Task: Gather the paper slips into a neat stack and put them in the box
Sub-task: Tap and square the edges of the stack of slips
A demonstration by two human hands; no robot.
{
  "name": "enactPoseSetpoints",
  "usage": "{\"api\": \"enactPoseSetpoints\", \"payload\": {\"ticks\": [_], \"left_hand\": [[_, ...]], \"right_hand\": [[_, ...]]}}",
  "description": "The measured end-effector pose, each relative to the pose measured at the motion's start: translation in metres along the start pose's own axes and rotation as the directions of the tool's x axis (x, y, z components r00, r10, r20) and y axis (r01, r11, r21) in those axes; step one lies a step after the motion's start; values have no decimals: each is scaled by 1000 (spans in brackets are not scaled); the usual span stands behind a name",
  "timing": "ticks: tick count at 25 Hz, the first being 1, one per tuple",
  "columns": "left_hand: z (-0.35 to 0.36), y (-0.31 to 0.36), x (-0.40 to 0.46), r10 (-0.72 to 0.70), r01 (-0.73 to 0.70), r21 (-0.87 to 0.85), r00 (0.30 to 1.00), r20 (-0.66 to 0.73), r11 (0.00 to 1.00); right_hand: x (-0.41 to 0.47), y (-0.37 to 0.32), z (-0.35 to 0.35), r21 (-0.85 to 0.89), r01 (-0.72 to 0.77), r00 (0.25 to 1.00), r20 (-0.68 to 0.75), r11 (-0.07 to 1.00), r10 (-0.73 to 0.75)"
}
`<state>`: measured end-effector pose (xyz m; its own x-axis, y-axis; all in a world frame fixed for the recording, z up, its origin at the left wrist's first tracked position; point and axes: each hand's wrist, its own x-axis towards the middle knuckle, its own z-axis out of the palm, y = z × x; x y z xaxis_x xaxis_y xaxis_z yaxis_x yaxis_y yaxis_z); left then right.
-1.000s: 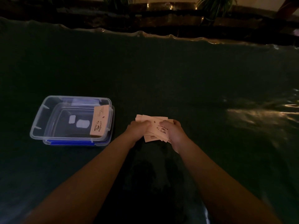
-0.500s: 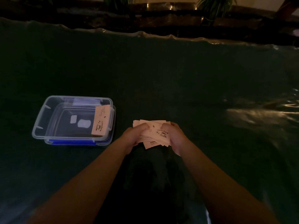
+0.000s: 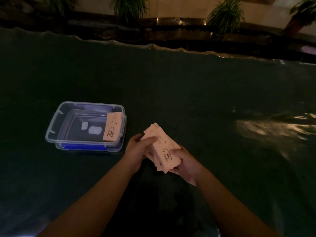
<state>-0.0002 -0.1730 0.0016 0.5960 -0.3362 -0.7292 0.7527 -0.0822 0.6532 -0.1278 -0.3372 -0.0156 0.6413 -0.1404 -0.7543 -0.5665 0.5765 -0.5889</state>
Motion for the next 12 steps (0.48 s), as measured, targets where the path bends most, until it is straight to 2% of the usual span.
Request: {"api": "enactPoseSetpoints", "payload": {"ticks": [4, 8, 12], "left_hand": [[10, -15, -15, 2, 3, -125, 999, 34, 992], [10, -21, -22, -73, 73, -2, 992, 105, 997], [0, -23, -23, -112, 105, 50, 978, 173, 993]], "right_hand": [[-11, 3, 1, -101, -3, 993, 114, 995, 15], [-15, 11, 1, -206, -1, 988, 150, 978, 33], [-18, 11, 4, -371, 74, 989, 147, 926, -20]]}}
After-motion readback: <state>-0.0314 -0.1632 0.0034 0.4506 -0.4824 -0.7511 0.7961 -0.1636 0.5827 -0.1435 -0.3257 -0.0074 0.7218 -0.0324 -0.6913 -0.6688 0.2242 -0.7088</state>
